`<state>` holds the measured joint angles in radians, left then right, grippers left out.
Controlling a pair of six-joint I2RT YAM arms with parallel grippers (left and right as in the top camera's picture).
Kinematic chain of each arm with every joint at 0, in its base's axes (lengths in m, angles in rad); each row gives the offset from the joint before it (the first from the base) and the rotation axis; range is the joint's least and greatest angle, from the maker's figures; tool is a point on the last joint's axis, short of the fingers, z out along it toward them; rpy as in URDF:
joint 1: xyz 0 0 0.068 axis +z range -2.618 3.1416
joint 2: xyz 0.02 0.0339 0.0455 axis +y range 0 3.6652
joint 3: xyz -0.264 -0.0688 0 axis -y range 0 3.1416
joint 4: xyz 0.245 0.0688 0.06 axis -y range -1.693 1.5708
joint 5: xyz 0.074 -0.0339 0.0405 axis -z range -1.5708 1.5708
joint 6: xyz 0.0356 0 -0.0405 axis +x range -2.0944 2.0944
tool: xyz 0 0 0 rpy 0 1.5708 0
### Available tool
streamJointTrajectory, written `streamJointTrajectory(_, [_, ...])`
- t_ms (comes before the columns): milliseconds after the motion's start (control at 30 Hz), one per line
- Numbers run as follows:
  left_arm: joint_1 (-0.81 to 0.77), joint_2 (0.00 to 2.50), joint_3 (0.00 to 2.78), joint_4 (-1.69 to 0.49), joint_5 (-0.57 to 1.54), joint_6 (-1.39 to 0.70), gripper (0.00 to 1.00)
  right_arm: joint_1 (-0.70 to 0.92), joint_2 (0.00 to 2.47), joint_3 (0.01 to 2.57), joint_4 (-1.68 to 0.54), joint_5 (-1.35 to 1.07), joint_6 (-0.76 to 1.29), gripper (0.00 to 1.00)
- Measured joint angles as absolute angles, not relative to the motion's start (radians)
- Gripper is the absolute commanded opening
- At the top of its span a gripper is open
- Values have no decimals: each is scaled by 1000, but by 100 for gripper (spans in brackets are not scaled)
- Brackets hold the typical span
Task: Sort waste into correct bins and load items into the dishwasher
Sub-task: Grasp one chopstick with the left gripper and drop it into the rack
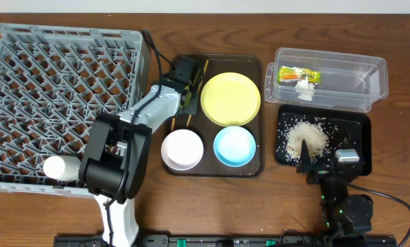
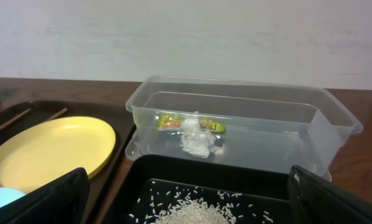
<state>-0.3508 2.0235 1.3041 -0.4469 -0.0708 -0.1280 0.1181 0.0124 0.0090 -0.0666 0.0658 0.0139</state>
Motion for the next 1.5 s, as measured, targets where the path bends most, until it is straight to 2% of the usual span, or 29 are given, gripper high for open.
streamJointTrajectory(67, [-327,2024,1306,-447,-2,-131,9,118,12,9,-67,66,14,99])
streamJointTrajectory(133, [-294,2024,1309,-450,77,-137,22,118,12,9,-67,66,14,99])
streamJointTrajectory(200, [-260,2024,1311,-454,149,-139,26,118,12,9,-67,66,14,99])
streamJointTrajectory(333, [-208,2017,1312,-476,245,-147,43,118,12,9,-67,66,14,99])
streamJointTrajectory(467, [-204,1976,1311,-495,275,-144,50,118,12,9,-67,66,14,99])
streamJointTrajectory(600, [-205,1909,1311,-492,250,-137,50,118,12,9,-67,66,14,99])
streamJointTrajectory(733, [-205,1898,1311,-490,208,-125,50,118,12,9,-67,66,14,99])
streamJointTrajectory(967, [-207,1959,1311,-450,183,-92,43,118,12,9,-67,66,14,99])
streamJointTrajectory(1233, [-241,2022,1312,-441,136,-53,42,118,12,9,-67,66,14,99])
streamJointTrajectory(1333, [-253,2022,1312,-442,118,-48,32,118,12,9,-67,66,14,99])
streamJointTrajectory(1467, [-263,2022,1312,-451,101,-45,6,118,12,9,-67,66,14,99])
streamJointTrajectory(1500, [-266,2022,1312,-456,97,-44,6,118,12,9,-67,66,14,99])
